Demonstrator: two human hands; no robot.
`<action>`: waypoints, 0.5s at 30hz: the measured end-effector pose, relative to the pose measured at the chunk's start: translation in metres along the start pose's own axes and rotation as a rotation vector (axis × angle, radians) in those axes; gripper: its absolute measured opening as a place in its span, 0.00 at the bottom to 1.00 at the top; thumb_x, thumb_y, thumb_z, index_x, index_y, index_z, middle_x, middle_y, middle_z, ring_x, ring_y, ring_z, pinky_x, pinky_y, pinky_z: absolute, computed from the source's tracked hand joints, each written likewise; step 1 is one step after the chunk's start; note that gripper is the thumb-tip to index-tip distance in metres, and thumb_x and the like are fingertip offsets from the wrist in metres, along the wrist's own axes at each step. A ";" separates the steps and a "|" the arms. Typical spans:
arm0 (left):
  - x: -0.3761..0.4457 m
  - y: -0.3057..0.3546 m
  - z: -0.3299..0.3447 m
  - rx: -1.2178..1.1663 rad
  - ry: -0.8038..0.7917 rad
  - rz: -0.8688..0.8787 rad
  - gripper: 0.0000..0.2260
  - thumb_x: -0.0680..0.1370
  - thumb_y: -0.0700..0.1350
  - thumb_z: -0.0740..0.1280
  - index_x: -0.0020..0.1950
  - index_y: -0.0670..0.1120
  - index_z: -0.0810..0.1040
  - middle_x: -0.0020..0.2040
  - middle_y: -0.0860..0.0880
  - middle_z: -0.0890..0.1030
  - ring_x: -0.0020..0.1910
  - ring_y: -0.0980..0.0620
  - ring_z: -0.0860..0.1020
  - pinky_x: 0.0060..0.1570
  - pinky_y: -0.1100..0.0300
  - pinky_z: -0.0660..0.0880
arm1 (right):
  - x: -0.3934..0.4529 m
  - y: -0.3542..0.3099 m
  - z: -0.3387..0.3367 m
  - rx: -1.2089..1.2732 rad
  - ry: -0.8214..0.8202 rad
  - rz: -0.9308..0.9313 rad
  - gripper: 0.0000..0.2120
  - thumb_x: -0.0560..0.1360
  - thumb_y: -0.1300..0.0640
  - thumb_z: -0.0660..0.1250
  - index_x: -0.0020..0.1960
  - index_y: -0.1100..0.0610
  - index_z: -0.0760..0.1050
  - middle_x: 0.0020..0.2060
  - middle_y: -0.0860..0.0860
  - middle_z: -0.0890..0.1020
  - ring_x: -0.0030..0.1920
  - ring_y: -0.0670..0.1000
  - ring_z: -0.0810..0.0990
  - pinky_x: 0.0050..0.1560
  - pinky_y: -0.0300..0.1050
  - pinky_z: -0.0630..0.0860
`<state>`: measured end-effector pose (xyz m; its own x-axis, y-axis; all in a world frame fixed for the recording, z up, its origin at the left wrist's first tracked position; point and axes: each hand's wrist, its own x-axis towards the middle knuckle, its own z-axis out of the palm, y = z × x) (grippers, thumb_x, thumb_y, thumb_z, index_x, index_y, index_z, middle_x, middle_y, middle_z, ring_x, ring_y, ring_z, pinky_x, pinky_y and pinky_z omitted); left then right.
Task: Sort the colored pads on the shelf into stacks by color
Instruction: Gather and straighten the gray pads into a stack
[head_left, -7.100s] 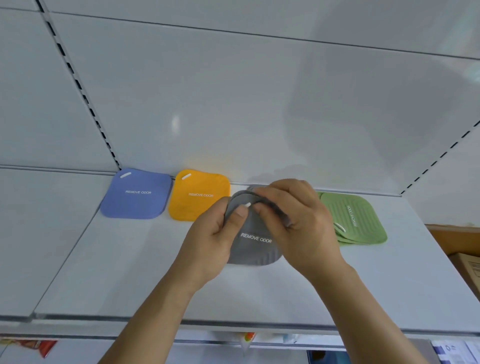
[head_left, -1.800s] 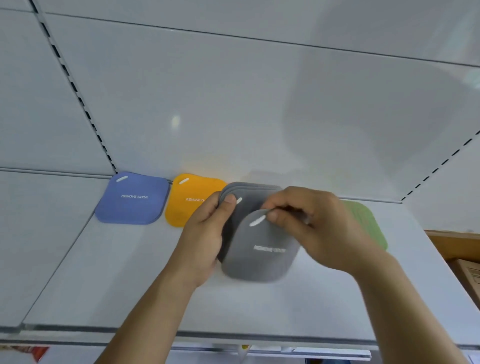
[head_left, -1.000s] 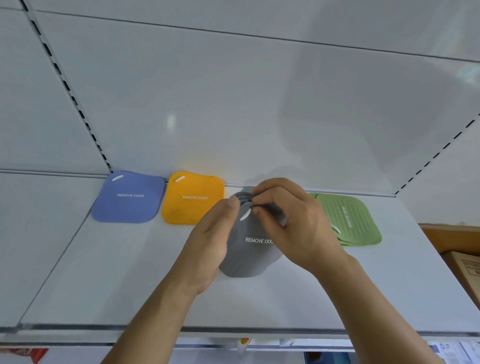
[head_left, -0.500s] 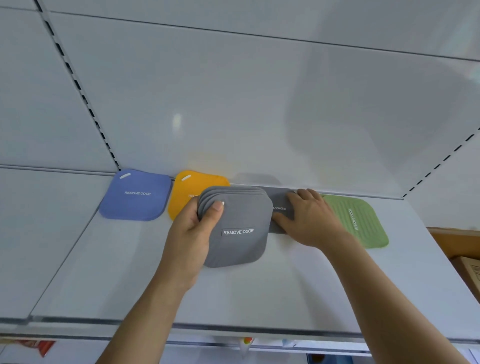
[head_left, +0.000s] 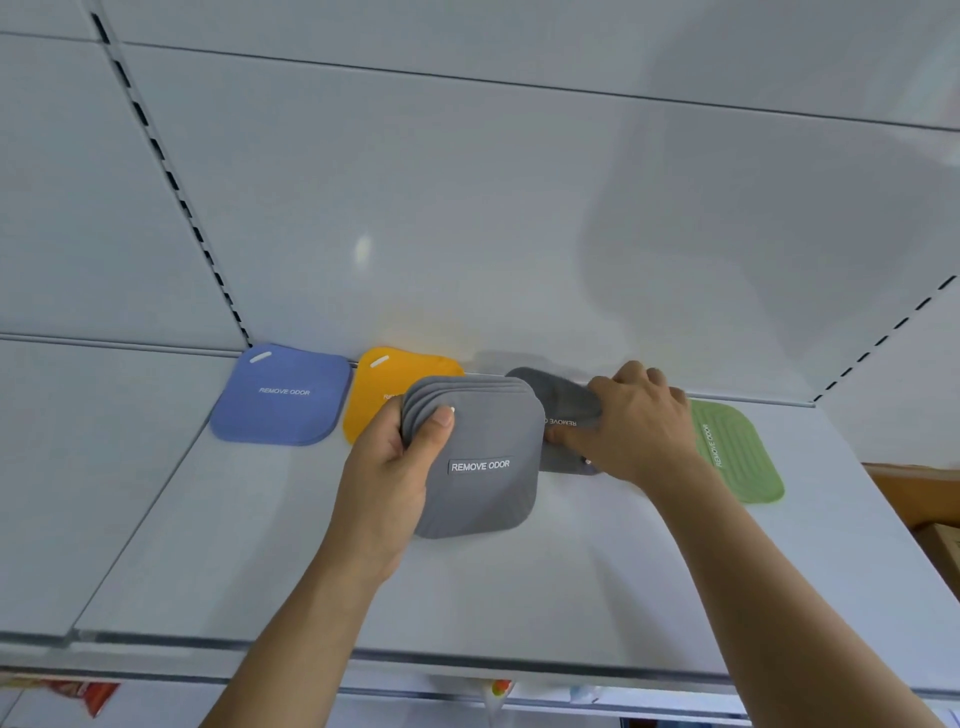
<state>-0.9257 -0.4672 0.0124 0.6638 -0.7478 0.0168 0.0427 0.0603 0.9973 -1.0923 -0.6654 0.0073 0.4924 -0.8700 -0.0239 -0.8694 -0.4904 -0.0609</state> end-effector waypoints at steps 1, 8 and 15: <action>0.000 0.000 0.000 0.001 0.000 0.001 0.06 0.83 0.49 0.69 0.57 0.50 0.83 0.55 0.51 0.87 0.56 0.50 0.84 0.60 0.48 0.79 | -0.004 0.001 -0.002 -0.008 -0.005 -0.007 0.34 0.65 0.21 0.63 0.57 0.47 0.75 0.53 0.50 0.76 0.59 0.57 0.75 0.61 0.55 0.72; 0.003 -0.002 0.003 -0.044 0.037 -0.019 0.11 0.80 0.54 0.70 0.59 0.51 0.83 0.56 0.50 0.87 0.59 0.46 0.84 0.64 0.40 0.79 | -0.026 0.015 -0.012 0.367 -0.053 -0.245 0.18 0.73 0.58 0.70 0.61 0.44 0.76 0.48 0.43 0.81 0.49 0.51 0.79 0.46 0.49 0.75; 0.004 -0.002 0.006 -0.043 0.043 -0.032 0.09 0.81 0.53 0.70 0.57 0.51 0.83 0.56 0.48 0.87 0.59 0.44 0.83 0.65 0.38 0.78 | -0.037 0.016 -0.017 0.333 0.006 -0.224 0.04 0.77 0.59 0.65 0.44 0.51 0.75 0.38 0.49 0.80 0.42 0.58 0.77 0.41 0.51 0.74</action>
<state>-0.9274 -0.4740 0.0109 0.6929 -0.7208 -0.0194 0.0964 0.0658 0.9932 -1.1255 -0.6422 0.0240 0.6671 -0.7443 0.0319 -0.6794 -0.6254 -0.3837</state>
